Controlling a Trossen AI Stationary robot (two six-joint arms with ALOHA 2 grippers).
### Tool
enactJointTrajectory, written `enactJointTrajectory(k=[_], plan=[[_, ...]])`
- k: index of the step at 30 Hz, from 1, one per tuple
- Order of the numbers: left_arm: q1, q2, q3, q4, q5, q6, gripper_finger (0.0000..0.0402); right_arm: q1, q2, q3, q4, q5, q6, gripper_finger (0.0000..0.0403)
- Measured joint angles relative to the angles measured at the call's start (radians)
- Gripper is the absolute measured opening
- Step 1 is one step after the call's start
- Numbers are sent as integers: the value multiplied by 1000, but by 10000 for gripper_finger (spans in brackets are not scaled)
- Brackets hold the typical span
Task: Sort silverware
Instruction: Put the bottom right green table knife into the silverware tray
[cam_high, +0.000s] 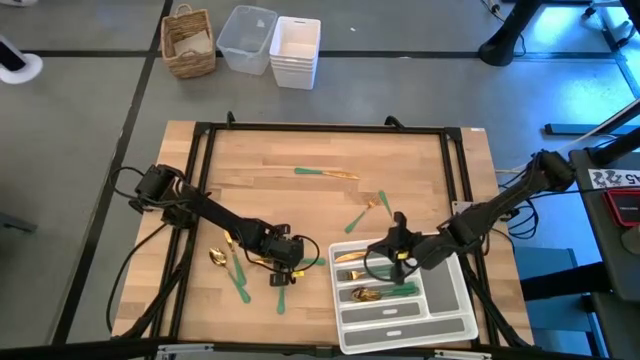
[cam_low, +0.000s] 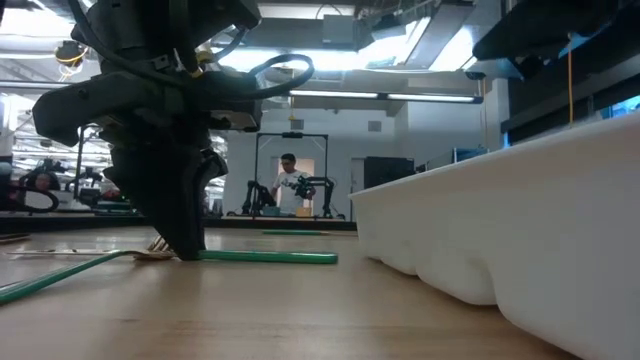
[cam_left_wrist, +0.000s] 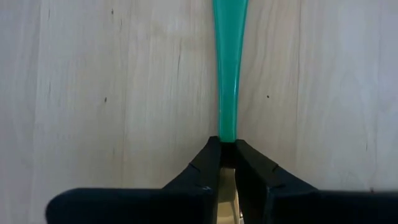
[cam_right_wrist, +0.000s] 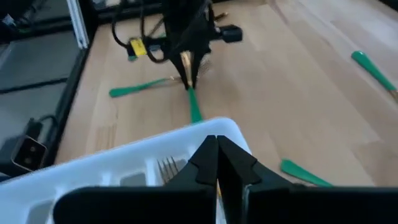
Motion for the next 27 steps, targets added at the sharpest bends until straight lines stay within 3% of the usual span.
enactJointTrajectory(k=[9, 27], plan=[[6, -51, -4, 22, 1, -6, 31, 0, 84, 0, 61, -30, -2, 5], [12, -61, 0, 21, -3, -36, 29, 0, 86, 0, 57, -38, -2, 5]])
